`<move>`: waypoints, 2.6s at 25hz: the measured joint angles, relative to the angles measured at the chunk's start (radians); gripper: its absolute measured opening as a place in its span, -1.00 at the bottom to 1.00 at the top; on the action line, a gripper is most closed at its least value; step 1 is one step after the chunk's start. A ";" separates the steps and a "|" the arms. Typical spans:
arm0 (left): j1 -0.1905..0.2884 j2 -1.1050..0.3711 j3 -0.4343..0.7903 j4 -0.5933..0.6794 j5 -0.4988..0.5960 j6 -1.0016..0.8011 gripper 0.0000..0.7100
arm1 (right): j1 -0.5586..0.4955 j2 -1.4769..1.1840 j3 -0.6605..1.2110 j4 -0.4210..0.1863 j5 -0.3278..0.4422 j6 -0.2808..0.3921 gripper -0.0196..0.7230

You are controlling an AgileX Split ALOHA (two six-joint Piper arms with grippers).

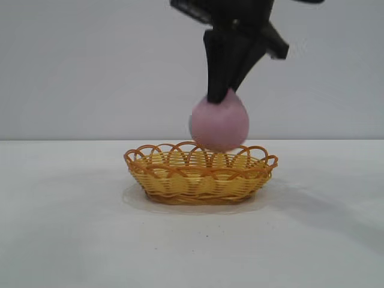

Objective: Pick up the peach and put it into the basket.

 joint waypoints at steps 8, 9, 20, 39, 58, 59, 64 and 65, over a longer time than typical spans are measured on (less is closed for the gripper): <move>0.000 0.000 0.000 0.000 0.000 0.000 0.36 | 0.000 0.047 0.000 0.011 -0.065 0.000 -0.57; 0.000 0.000 0.000 0.000 0.000 0.000 0.36 | 0.000 0.047 0.000 0.012 -0.070 0.000 -0.44; 0.000 0.000 0.000 0.000 0.000 0.000 0.36 | -0.002 0.045 -0.096 -0.077 -0.029 0.005 0.33; 0.000 0.000 0.000 0.000 0.000 0.000 0.36 | -0.392 0.045 -0.294 -0.291 0.027 0.194 0.29; 0.000 0.000 0.000 0.000 0.000 0.000 0.36 | -0.509 -0.207 -0.156 -0.285 0.033 0.182 0.29; 0.000 0.000 0.000 0.000 0.000 0.000 0.36 | -0.509 -0.244 -0.130 -0.285 0.035 0.182 0.29; 0.000 0.000 0.000 0.000 0.000 0.000 0.36 | -0.509 -0.429 0.010 -0.288 0.035 0.184 0.29; 0.000 0.000 0.000 0.000 0.000 0.000 0.36 | -0.509 -0.469 0.042 -0.288 0.039 0.186 0.29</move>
